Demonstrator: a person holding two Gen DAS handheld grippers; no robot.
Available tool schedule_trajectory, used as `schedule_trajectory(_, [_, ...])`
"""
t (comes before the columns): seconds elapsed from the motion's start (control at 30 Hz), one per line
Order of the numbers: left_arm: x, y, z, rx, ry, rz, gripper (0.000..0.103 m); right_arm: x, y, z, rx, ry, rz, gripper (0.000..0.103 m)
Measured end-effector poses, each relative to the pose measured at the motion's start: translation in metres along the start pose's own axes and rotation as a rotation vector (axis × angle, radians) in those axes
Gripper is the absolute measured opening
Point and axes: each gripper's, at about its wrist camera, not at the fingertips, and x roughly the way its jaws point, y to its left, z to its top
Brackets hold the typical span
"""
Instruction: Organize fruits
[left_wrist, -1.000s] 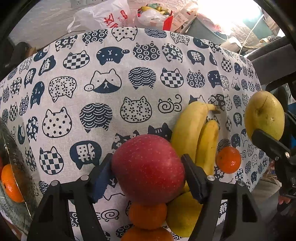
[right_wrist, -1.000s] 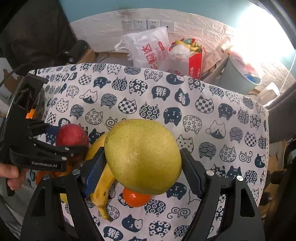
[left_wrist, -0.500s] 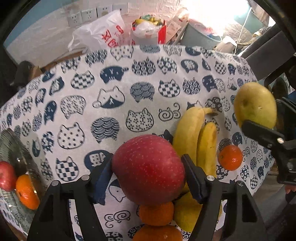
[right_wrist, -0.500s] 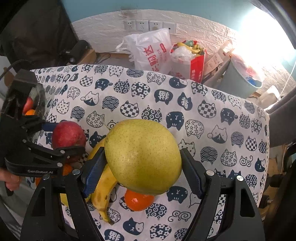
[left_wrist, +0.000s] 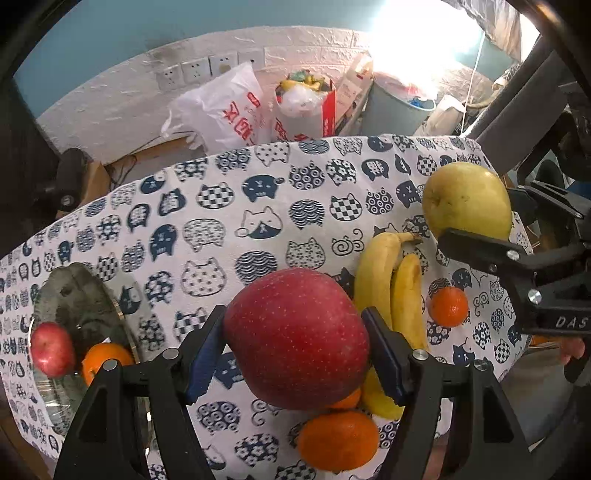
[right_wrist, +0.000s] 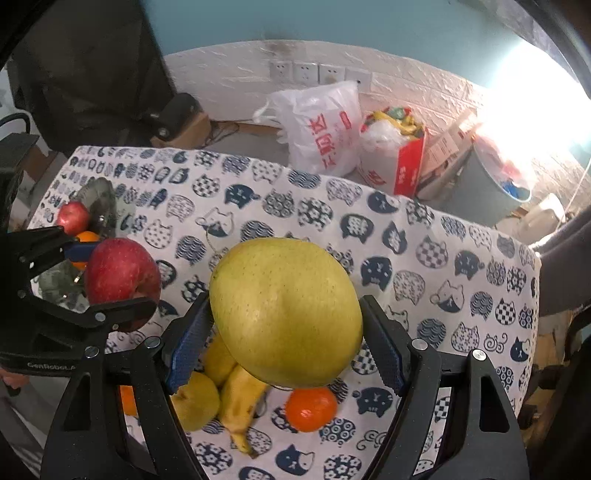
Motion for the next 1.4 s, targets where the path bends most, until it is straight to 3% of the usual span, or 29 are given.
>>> schedule_trajectory(0.33, [-0.031,0.023,-0.017,-0.028,-0.048,0.020,0.074,-0.007,0.036,0.017,-0.041,-0.032,0.047,0.073])
schedule_trajectory(0.4, [-0.036,0.029,-0.021,-0.038,-0.055,0.024,0.074,-0.007,0.044,0.021,-0.050,-0.035,0.057,0.059])
schedule_trajectory(0.43, [-0.037,0.032,-0.023,-0.046,-0.056,0.024,0.074,-0.007,0.046,0.023,-0.056,-0.038,0.064,0.031])
schedule_trajectory(0.47, [-0.037,0.035,-0.025,-0.052,-0.054,0.023,0.074,-0.005,0.048,0.025,-0.056,-0.034,0.065,0.021])
schedule_trajectory(0.53, [-0.035,0.043,-0.029,-0.073,-0.040,0.021,0.074,0.003,0.048,0.027,-0.033,-0.004,0.042,0.021])
schedule_trajectory(0.63, [-0.030,0.050,-0.035,-0.096,-0.023,0.014,0.074,0.020,0.042,0.029,0.020,0.042,0.078,0.024])
schedule_trajectory(0.67, [-0.029,0.053,-0.036,-0.105,-0.019,0.013,0.074,0.025,0.039,0.031,0.039,0.050,0.087,0.039])
schedule_trajectory(0.73, [-0.029,0.057,-0.038,-0.110,-0.020,0.011,0.074,0.030,0.037,0.031,0.062,0.058,0.113,0.058])
schedule_trajectory(1.4, [-0.041,0.084,-0.048,-0.168,-0.028,-0.009,0.074,0.061,0.081,0.052,-0.026,0.115,0.157,0.072])
